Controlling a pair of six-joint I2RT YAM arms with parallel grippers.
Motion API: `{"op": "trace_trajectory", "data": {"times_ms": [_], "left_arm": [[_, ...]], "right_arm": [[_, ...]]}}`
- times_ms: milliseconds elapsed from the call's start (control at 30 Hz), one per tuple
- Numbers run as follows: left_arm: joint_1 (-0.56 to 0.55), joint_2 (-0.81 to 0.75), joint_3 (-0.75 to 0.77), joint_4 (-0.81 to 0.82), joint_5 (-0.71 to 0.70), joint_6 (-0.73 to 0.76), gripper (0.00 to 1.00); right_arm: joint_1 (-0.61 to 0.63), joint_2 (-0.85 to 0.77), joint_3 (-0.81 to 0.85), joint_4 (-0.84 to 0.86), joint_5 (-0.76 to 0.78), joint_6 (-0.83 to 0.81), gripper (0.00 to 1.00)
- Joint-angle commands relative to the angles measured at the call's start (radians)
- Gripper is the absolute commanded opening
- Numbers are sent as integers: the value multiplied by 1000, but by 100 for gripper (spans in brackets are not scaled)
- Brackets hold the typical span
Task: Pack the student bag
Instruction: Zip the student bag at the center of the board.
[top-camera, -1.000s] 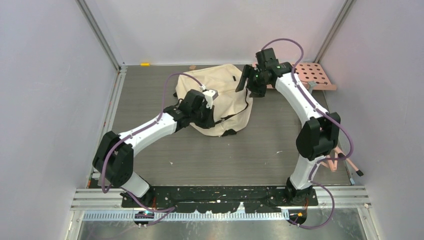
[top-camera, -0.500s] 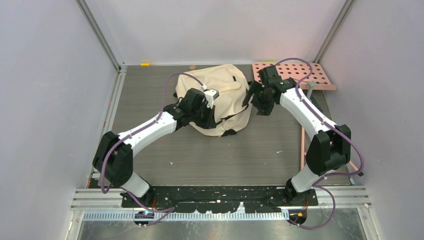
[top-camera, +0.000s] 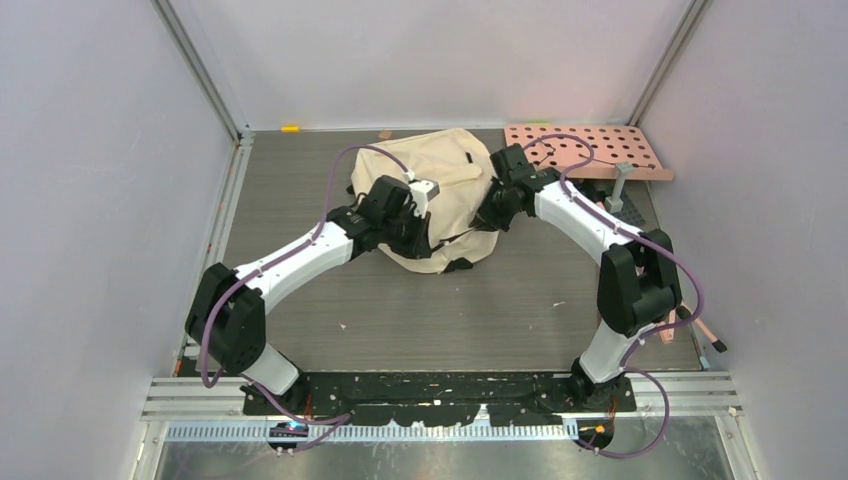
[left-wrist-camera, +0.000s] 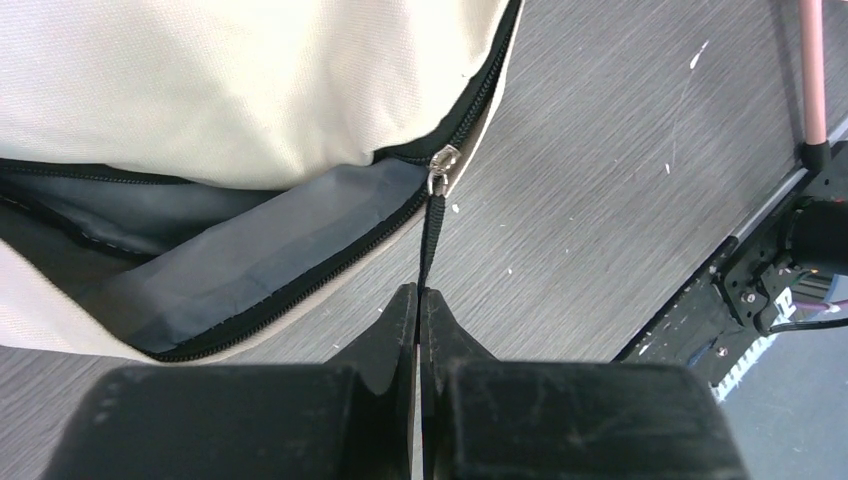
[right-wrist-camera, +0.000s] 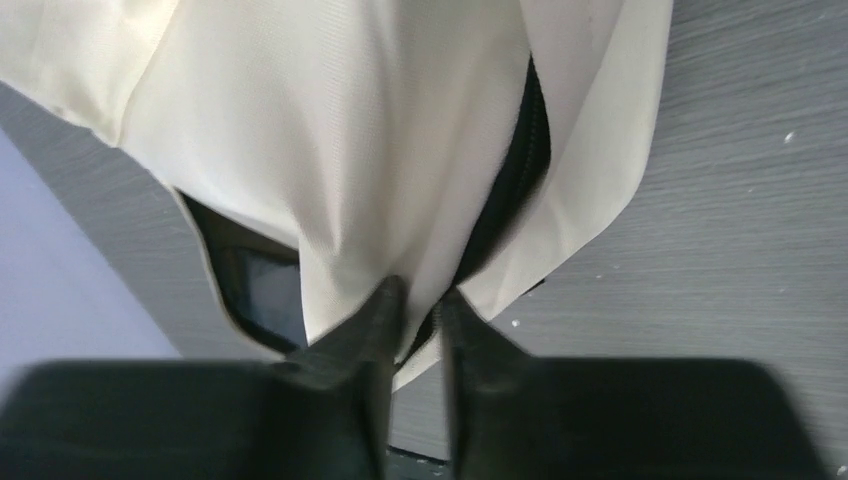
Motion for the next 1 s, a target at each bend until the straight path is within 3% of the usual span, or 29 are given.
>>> {"op": "trace_trajectory", "data": {"times_ms": [0, 167, 633, 967], "left_arm": [[13, -54, 3, -44, -63, 32, 0], [61, -94, -39, -47, -136, 10, 0], [174, -148, -125, -71, -180, 48, 0], [285, -25, -17, -28, -170, 116, 0]], "right_arm": [[-1, -30, 39, -6, 124, 1, 3], [-21, -123, 24, -43, 274, -39, 1], [-94, -205, 6, -113, 349, -135, 0], [-126, -193, 76, -108, 401, -281, 1]]}}
